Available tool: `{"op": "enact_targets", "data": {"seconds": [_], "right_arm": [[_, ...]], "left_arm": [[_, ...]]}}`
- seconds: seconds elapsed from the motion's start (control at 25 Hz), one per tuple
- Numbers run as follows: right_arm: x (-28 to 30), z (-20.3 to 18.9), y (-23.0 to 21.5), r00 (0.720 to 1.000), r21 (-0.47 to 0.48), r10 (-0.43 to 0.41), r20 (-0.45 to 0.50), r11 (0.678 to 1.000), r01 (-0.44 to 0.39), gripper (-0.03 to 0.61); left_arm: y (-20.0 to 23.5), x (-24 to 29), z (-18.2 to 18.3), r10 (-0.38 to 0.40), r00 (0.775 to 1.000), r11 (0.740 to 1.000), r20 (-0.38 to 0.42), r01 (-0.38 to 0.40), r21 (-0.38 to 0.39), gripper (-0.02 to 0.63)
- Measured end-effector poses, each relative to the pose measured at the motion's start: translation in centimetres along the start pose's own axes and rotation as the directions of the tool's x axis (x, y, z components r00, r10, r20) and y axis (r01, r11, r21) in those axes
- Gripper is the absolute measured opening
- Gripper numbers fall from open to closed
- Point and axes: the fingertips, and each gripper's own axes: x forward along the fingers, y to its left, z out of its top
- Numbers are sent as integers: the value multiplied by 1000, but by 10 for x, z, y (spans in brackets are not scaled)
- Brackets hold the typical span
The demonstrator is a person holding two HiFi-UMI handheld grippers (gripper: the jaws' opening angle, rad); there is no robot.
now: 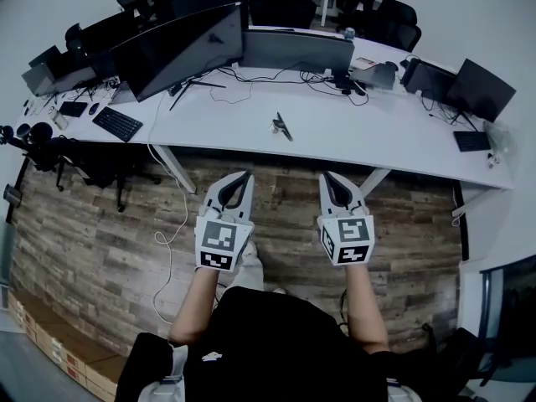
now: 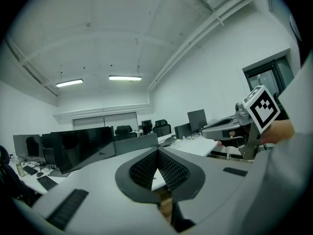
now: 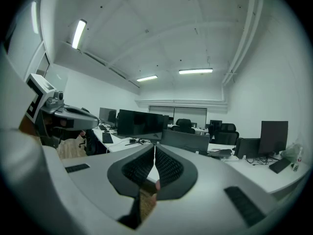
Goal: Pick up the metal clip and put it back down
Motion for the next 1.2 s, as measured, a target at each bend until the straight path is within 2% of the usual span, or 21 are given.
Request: {"op": "enact_targets", "data": {"seconds": [0.28,0.68,1.2], "right_arm": [[26,-3,-16,1000,0,11,-4,1000,-11,26],[93,-5,-29,999,-6,20,-31,1000,-20,26],[219,11,-37,998,-20,15,-60,1000,-16,26]], "left_arm": [[7,28,0,4,1000,1000,-2,-4,-4,9],[46,83,-12,2,1000,1000,-21,-2,-19,9],[141,172,-19,-11,999,999,-36,10,-33,9]]}}
